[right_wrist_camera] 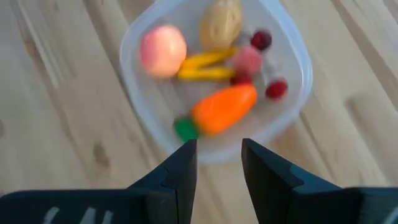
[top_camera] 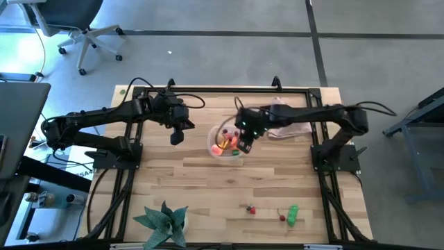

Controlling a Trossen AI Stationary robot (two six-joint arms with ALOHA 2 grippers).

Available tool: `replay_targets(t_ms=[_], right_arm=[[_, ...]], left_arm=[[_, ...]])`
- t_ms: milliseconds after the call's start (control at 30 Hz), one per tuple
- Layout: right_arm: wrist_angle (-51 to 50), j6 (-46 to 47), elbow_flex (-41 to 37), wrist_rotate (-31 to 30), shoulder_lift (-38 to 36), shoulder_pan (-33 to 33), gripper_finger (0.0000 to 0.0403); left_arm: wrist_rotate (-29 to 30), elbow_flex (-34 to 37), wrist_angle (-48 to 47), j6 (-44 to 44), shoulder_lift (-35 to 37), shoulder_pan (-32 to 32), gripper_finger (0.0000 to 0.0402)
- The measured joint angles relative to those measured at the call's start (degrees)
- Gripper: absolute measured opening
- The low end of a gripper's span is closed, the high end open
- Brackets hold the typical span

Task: Pick and placing Produce into tupperware
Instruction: Put the green pea into the transparent bin

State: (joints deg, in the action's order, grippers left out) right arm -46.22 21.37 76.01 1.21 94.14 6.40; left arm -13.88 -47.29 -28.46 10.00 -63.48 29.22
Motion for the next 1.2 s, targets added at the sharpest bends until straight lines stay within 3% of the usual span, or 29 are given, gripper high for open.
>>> replay_targets(t_ms=[200,400,933,1067,1200], right_arm=[[-11.81,12.49,0.00,-9.58,-5.20,-10.89,0.0119],[-24.05,34.29,0.01,-15.68,-7.13,-23.65,0.0119],[-31.47,95.80,0.01,-15.56,-7.16,-51.44,0.0119],[-32.14,107.18,0.02,-12.98,-7.14,-57.16,0.0119],[-31.81,112.64,0.02,-9.65,-5.46,-61.65,0.0119]], left_arm=[[-0.01,0.00,0.01,0.00,0.00,-0.01,0.0021],[0.00,0.01,0.02,0.00,0.00,0.00,0.0021],[0.01,0.00,-0.01,-0.01,0.00,-0.01,0.0021],[-0.01,0.00,0.01,0.00,0.00,0.00,0.0021],[-0.01,0.00,0.02,0.00,0.00,-0.01,0.0021]])
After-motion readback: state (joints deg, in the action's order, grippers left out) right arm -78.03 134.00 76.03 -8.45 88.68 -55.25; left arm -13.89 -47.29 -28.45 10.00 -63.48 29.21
